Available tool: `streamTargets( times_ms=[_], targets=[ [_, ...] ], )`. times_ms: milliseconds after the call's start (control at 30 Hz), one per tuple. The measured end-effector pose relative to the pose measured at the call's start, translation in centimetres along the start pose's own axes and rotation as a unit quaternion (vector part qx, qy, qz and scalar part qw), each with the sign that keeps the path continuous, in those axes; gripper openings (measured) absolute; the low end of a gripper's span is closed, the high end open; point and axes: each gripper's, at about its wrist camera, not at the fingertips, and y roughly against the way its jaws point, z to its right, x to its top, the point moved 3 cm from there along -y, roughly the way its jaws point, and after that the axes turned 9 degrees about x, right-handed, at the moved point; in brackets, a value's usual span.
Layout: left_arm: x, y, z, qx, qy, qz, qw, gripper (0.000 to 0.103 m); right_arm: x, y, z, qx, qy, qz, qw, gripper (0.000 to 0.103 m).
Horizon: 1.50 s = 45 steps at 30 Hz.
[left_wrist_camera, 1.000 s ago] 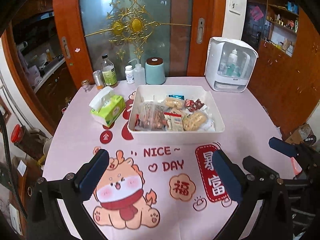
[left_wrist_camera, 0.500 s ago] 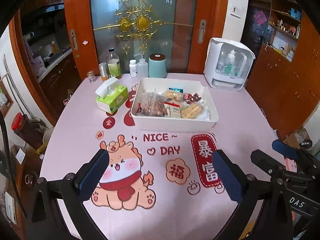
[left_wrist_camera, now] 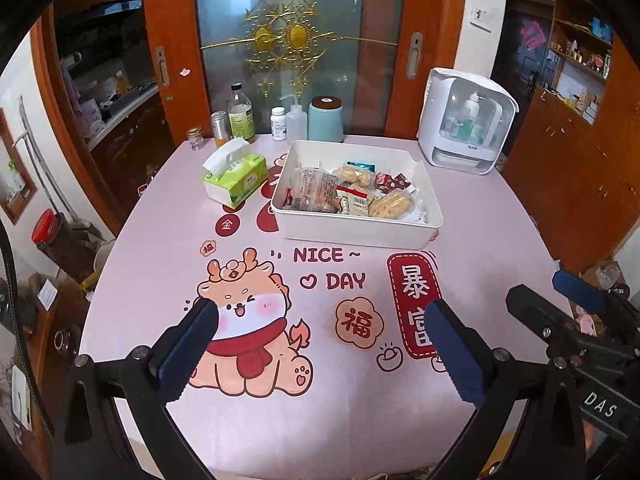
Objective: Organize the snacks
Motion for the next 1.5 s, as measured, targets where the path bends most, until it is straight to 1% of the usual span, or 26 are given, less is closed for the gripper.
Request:
streamTargets(
  times_ms=[300, 700, 1500],
  targets=[
    [-0.5, -1.0, 0.1, 0.006, 0.005, -0.021, 0.9998, 0.102, -0.2, -0.5, -0.2, 0.002, -0.001, -0.003, 1.000, 0.079],
    [-0.6, -1.2, 0.2, 0.021, 0.002, -0.023, 0.9995, 0.102, -0.1, -0.9, -0.2, 0.008, 0.002, -0.004, 1.000, 0.079],
    [-0.8, -1.3, 0.4, 0.022, 0.002, -0.025, 0.9994, 0.102, -0.1, -1.0, 0.1, 0.010, 0.001, -0.006, 1.000, 0.079]
  ],
)
